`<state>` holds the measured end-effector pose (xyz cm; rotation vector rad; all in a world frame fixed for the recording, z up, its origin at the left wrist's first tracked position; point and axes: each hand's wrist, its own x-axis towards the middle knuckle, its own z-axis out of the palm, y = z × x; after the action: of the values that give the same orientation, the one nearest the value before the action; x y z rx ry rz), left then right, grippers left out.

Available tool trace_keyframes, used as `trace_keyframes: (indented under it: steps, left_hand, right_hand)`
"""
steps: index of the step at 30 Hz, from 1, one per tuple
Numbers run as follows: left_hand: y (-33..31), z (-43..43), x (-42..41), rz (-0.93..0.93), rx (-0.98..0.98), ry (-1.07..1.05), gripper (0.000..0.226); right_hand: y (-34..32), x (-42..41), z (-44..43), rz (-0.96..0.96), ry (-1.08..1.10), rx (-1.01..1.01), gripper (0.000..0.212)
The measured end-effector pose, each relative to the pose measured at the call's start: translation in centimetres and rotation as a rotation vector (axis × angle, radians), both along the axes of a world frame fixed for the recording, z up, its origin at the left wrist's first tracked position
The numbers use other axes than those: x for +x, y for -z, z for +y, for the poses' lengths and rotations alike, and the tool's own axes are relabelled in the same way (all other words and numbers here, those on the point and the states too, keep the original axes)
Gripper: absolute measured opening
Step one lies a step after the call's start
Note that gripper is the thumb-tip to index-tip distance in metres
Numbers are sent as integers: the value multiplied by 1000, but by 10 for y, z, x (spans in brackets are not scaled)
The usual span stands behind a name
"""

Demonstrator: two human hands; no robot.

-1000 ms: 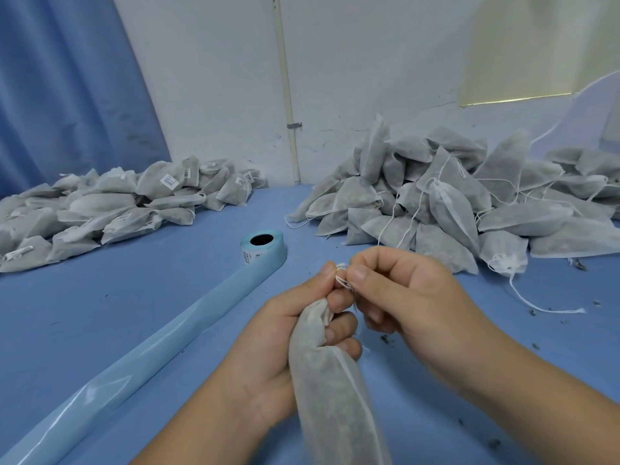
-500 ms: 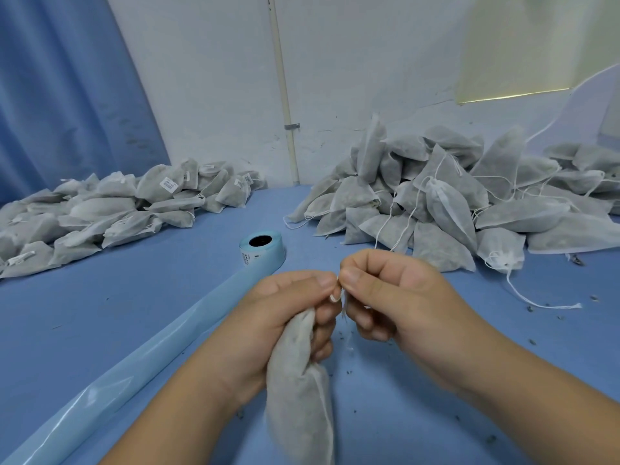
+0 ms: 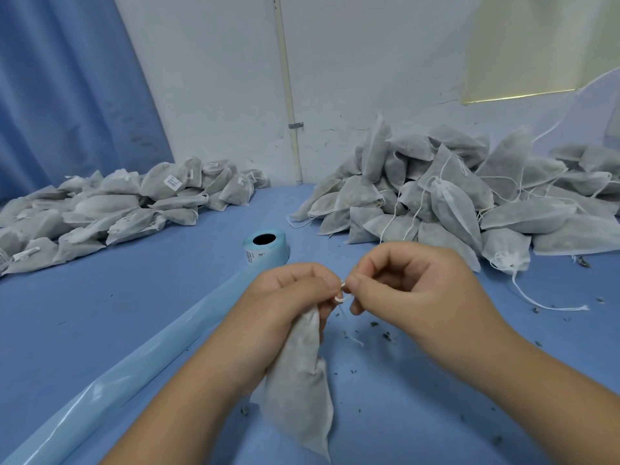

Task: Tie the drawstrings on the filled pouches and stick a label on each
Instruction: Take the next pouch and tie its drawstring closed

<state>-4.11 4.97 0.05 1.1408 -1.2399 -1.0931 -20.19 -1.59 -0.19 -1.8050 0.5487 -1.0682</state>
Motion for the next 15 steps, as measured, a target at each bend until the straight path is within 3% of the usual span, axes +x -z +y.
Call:
trace_keyframes:
  steps: [6, 11, 15]
  left_hand:
    - [-3, 1, 0, -137, 3, -63, 13]
    - [-4, 1, 1, -268, 42, -72, 16]
    - [0, -1, 1, -363, 33, -108, 18]
  right_hand:
    - [-1, -1, -5, 65, -9, -51, 14]
    - [0, -1, -9, 234, -31, -47, 14]
    - [2, 0, -9, 394, 33, -170, 16]
